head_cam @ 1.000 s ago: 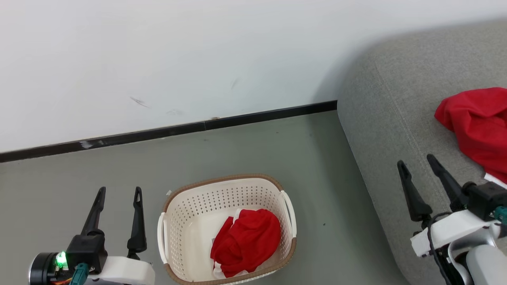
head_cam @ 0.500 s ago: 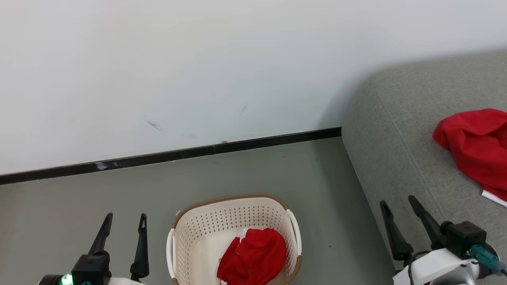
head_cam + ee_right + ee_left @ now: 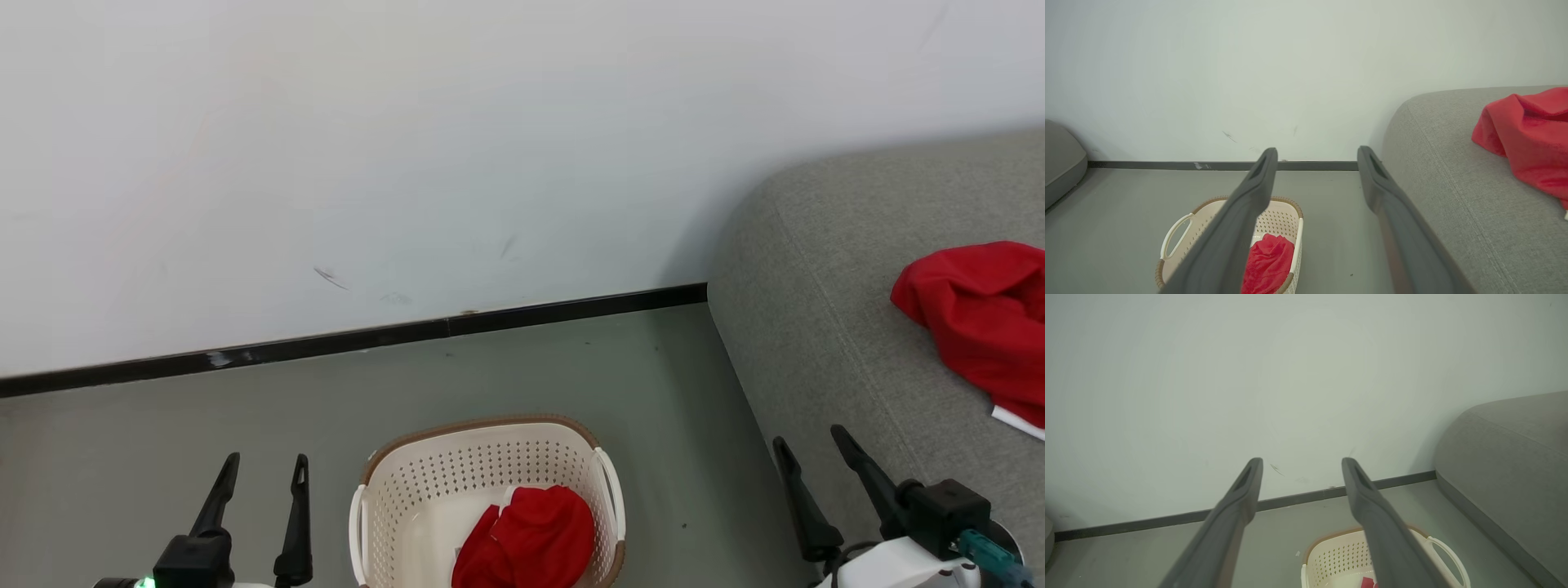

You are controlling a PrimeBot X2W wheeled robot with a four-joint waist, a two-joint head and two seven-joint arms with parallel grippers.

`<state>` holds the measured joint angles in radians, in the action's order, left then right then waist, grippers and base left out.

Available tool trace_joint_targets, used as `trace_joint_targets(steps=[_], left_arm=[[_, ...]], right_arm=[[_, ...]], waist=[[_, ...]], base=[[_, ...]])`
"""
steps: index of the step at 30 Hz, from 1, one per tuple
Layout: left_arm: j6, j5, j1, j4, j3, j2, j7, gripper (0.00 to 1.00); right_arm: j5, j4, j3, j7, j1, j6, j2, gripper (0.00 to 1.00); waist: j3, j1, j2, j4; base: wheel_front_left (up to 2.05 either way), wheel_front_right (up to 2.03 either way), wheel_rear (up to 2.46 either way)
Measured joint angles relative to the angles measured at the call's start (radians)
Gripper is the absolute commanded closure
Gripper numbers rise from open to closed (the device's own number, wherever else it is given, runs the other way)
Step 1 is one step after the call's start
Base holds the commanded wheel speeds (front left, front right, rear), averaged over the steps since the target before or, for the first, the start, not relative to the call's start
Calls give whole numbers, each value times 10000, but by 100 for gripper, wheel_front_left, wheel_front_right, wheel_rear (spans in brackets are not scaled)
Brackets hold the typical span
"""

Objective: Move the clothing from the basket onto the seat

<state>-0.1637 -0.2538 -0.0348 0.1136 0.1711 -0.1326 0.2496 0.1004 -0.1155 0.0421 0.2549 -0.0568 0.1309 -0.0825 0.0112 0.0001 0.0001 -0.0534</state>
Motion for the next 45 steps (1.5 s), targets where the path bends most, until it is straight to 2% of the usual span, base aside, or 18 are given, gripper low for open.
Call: trace_joint_targets(steps=[12,20,31,45], left_arm=[[10,38,-136,-105,-203,-31,0,0],[272,236,58,144,10,-267,0,0],[888,719,1334,892,943,-286,-215,0],[1668,1302,3107,2157,2272,305,-727,0]], right_arm=[[-176,280,29,0,-70,-2,104,0],[-205,579,182,0,-37,-2,113,0],[-196,1087,19,0,41,0,-19,0],[-136,1678,-677,0,-80,0,-100,0]], waist=[[-169,-1,0,105],[-460,-1,0,101],[-1156,0,0,-47],[-2334,0,0,-470]], base=[[0,0,0],[0,0,0],[0,0,0],[0,0,0]])
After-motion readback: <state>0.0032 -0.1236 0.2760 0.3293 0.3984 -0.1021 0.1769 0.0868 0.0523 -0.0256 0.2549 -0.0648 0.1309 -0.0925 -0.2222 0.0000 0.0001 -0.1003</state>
